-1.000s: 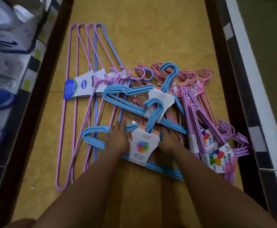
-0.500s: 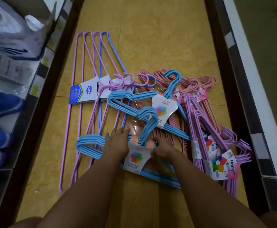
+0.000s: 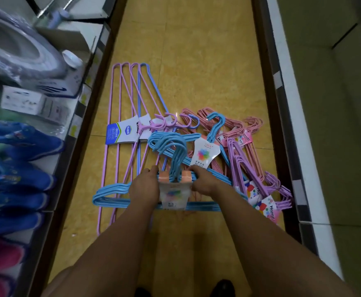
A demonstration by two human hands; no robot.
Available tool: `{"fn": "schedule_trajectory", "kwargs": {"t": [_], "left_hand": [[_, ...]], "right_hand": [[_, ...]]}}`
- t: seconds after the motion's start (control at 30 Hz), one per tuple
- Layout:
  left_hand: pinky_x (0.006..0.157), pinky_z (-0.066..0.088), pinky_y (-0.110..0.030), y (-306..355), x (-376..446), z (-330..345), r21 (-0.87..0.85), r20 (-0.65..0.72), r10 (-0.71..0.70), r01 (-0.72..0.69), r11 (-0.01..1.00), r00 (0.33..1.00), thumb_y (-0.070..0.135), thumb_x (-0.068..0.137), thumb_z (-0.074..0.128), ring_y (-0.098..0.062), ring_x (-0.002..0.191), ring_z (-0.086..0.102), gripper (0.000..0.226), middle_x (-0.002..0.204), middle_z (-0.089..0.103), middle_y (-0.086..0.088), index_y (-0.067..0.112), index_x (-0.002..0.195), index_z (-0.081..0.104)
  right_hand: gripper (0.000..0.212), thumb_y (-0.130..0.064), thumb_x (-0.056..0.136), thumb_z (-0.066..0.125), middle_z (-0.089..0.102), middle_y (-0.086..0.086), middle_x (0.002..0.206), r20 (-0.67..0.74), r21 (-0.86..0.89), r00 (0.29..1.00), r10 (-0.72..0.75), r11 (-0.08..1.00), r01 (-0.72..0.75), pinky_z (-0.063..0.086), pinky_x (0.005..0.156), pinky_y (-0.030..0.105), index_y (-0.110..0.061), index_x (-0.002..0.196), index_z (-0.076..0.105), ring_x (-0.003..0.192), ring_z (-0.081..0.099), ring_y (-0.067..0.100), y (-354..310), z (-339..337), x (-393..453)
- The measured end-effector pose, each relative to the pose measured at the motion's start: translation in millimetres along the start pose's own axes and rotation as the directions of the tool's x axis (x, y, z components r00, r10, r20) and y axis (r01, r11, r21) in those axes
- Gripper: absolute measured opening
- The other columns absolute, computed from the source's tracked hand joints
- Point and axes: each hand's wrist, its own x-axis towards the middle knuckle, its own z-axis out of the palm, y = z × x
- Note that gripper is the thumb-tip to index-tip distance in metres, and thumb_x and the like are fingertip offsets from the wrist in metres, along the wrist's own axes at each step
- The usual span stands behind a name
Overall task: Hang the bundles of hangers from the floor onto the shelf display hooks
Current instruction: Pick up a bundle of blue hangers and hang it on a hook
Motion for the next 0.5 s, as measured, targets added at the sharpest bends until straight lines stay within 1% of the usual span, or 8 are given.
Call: {"fn": "schedule_trajectory", "kwargs": {"t": [0.1, 0.13, 0.2, 0.3, 0.4, 0.5], "left_hand": [[0.074, 0.044, -0.039, 6, -30, -57, -0.045, -0.02, -0.024, 0.023, 0.999, 1.0, 0.01, 0.093, 0.042, -0.035, 0.104, 0.059, 0.031, 0.116, 0.059, -0.011, 0.02, 0.122, 0.048], [0.075, 0.044, -0.038, 8, -40, -78, -0.063, -0.025, -0.028, 0.026, 0.998, 0.999, 0.009, 0.093, 0.043, -0.035, 0.105, 0.058, 0.033, 0.116, 0.059, -0.011, 0.021, 0.123, 0.049], [0.072, 0.041, -0.036, 11, -59, -115, -0.076, -0.037, -0.025, 0.022, 0.997, 0.999, 0.01, 0.091, 0.046, -0.034, 0.103, 0.059, 0.033, 0.114, 0.06, -0.01, 0.022, 0.121, 0.049], [0.068, 0.036, -0.033, 14, -88, -177, -0.089, -0.047, -0.034, 0.029, 0.996, 0.998, 0.009, 0.089, 0.049, -0.033, 0.1, 0.06, 0.034, 0.112, 0.063, -0.007, 0.024, 0.119, 0.051], [0.065, 0.036, -0.032, 17, -115, -236, -0.1, -0.046, -0.041, 0.036, 0.994, 0.998, 0.009, 0.086, 0.052, -0.034, 0.097, 0.06, 0.034, 0.108, 0.066, -0.007, 0.026, 0.115, 0.053], [0.067, 0.038, -0.032, 19, -145, -299, -0.142, -0.054, -0.073, 0.065, 0.988, 0.996, 0.011, 0.088, 0.05, -0.034, 0.099, 0.06, 0.035, 0.11, 0.066, -0.009, 0.028, 0.119, 0.053]], "right_hand": [[0.053, -0.01, 0.086, 0.062, 0.05, 0.014, 0.135, -0.009, -0.104, 1.0, -0.024, 0.994, 0.023, 0.043, 0.102, 0.046, -0.015, 0.135, 0.045, 0.123, 0.048, 0.033, -38, -19, -45], [0.05, -0.012, 0.086, 0.063, 0.052, 0.013, 0.133, -0.027, -0.15, 0.999, -0.036, 0.988, 0.031, 0.044, 0.099, 0.046, -0.015, 0.133, 0.046, 0.12, 0.05, 0.032, -53, -26, -63], [0.042, -0.014, 0.087, 0.061, 0.056, 0.012, 0.127, -0.061, -0.274, 0.995, -0.077, 0.96, 0.057, 0.048, 0.092, 0.043, -0.016, 0.126, 0.048, 0.112, 0.054, 0.031, -79, -39, -96], [0.04, -0.014, 0.088, 0.058, 0.058, 0.009, 0.124, -0.089, -0.445, 0.987, -0.134, 0.892, 0.081, 0.047, 0.082, 0.038, -0.017, 0.126, 0.045, 0.108, 0.056, 0.031, -119, -59, -149], [0.038, -0.014, 0.09, 0.054, 0.058, 0.011, 0.121, -0.139, -0.52, 0.972, -0.189, 0.849, 0.091, 0.044, 0.073, 0.036, -0.016, 0.126, 0.041, 0.104, 0.058, 0.034, -157, -74, -202], [0.03, -0.012, 0.092, 0.049, 0.058, 0.011, 0.117, -0.222, -0.557, 0.944, -0.246, 0.826, 0.084, 0.042, 0.07, 0.035, -0.014, 0.121, 0.042, 0.101, 0.058, 0.033, -198, -86, -252]]}}
